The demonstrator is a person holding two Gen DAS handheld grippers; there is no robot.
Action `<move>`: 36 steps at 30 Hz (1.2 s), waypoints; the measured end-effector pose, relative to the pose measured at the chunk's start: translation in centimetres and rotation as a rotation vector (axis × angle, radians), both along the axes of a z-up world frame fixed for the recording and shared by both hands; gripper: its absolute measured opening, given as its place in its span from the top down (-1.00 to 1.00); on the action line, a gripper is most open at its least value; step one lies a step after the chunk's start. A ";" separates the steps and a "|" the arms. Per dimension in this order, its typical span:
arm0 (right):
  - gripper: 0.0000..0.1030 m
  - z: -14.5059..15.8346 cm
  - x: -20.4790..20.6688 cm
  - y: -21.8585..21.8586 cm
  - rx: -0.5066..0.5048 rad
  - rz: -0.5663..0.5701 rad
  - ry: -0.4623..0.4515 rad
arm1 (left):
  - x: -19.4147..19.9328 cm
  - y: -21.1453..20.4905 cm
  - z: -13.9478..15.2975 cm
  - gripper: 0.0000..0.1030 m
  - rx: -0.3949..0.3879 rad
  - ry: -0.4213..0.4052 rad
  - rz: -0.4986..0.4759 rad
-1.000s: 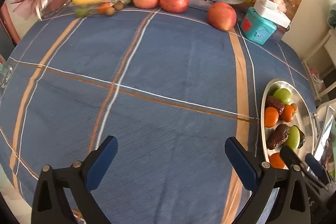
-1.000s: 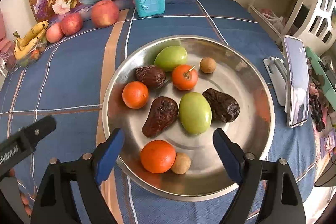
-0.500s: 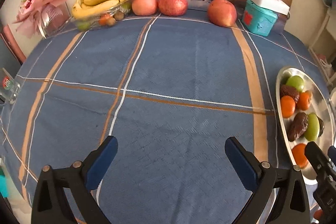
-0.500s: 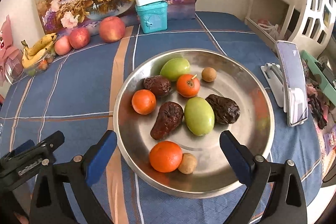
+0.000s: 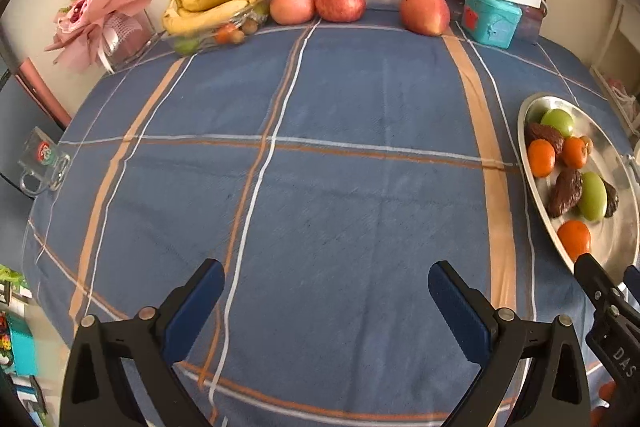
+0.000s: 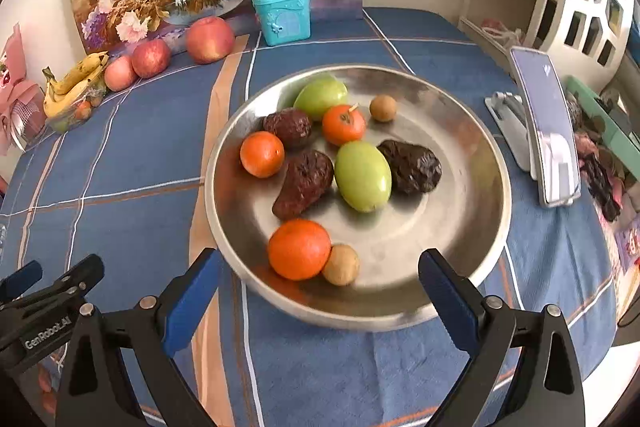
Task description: Organize fruits
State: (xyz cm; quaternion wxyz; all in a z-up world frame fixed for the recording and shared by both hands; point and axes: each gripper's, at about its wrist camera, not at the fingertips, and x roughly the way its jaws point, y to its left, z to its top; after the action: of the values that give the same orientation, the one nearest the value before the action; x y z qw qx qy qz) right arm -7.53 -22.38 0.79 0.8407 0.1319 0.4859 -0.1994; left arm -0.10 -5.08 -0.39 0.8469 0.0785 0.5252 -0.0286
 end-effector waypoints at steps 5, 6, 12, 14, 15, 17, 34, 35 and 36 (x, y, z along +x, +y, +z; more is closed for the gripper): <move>-0.91 0.1 -0.8 0.5 0.006 0.003 0.015 | -0.8 0.6 -0.1 -1.00 -0.001 0.049 0.023; -0.91 0.1 -0.9 0.6 0.006 0.005 0.016 | -0.9 0.7 -0.1 -1.00 0.008 0.054 0.026; -0.91 0.4 -1.1 1.1 0.001 0.013 0.023 | -0.9 1.1 0.1 -1.00 0.066 0.041 0.036; -0.91 0.5 -1.1 1.2 -0.007 0.016 0.025 | -0.9 1.3 0.0 -1.00 0.087 0.048 0.035; -0.91 0.5 -1.1 1.3 -0.009 0.018 0.027 | -0.8 1.5 -0.1 -1.00 0.094 0.053 0.035; -0.91 0.6 -1.0 1.5 -0.007 0.025 0.028 | -0.6 1.7 -0.1 -1.00 0.095 0.063 0.034; -0.91 0.2 0.0 3.1 -0.023 0.083 0.063 | -0.4 2.1 -0.1 -1.00 0.071 0.080 0.002; -0.91 0.2 0.0 3.2 -0.024 0.085 0.065 | -0.4 2.1 0.0 -1.00 0.071 0.075 0.003; -0.91 0.2 0.1 3.3 -0.025 0.089 0.068 | -0.4 2.1 0.1 -1.00 0.071 0.072 0.004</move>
State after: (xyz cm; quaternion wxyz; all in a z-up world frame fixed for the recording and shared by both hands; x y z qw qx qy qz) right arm -7.48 -19.12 0.96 0.8333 0.0928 0.5171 -0.1721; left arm -0.53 -2.94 -0.29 0.8242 0.1066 0.5560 -0.0110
